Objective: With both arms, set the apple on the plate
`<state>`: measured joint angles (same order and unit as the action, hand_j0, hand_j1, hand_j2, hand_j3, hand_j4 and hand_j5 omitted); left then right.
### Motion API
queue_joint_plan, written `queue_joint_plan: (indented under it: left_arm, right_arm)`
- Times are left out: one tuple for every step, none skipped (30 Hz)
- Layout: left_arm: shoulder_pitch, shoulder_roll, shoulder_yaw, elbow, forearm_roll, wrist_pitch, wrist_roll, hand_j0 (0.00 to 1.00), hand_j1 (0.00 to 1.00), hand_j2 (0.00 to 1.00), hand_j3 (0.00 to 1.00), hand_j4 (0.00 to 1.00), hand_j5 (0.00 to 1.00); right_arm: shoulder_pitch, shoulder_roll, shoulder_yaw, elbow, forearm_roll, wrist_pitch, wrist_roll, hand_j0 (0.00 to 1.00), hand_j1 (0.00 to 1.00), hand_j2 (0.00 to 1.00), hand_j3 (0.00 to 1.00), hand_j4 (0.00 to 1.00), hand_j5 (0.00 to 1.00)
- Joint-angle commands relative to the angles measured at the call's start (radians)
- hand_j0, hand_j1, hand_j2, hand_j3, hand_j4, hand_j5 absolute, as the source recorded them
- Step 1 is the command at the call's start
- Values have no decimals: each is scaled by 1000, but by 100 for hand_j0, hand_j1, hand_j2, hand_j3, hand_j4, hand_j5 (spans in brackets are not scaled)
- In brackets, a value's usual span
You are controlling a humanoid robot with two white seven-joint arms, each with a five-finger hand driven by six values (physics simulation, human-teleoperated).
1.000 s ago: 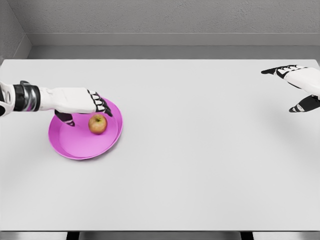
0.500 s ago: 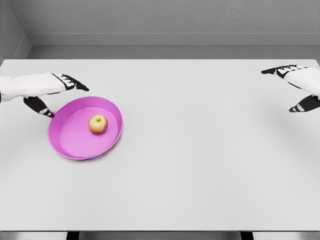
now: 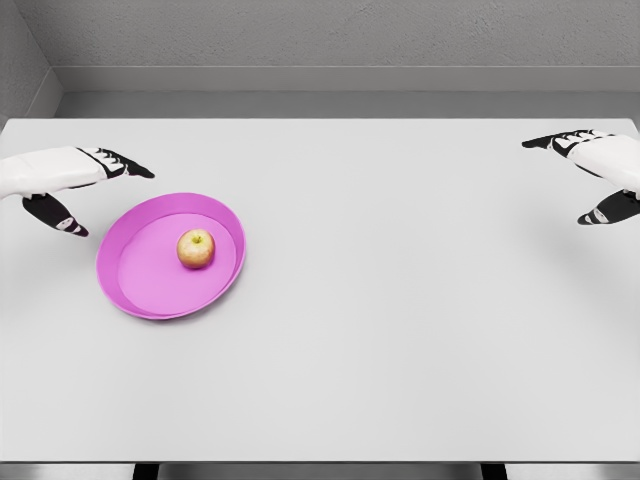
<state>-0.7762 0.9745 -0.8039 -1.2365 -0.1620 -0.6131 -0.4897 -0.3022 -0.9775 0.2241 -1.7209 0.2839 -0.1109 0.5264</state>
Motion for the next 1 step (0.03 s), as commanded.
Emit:
queue_joint_plan:
  left_arm:
    - [0, 1, 2, 0, 7, 2, 0, 100, 100, 100, 100, 100, 100]
  right_arm:
    - [0, -1, 0, 0, -2, 0, -2, 100, 100, 100, 100, 100, 100]
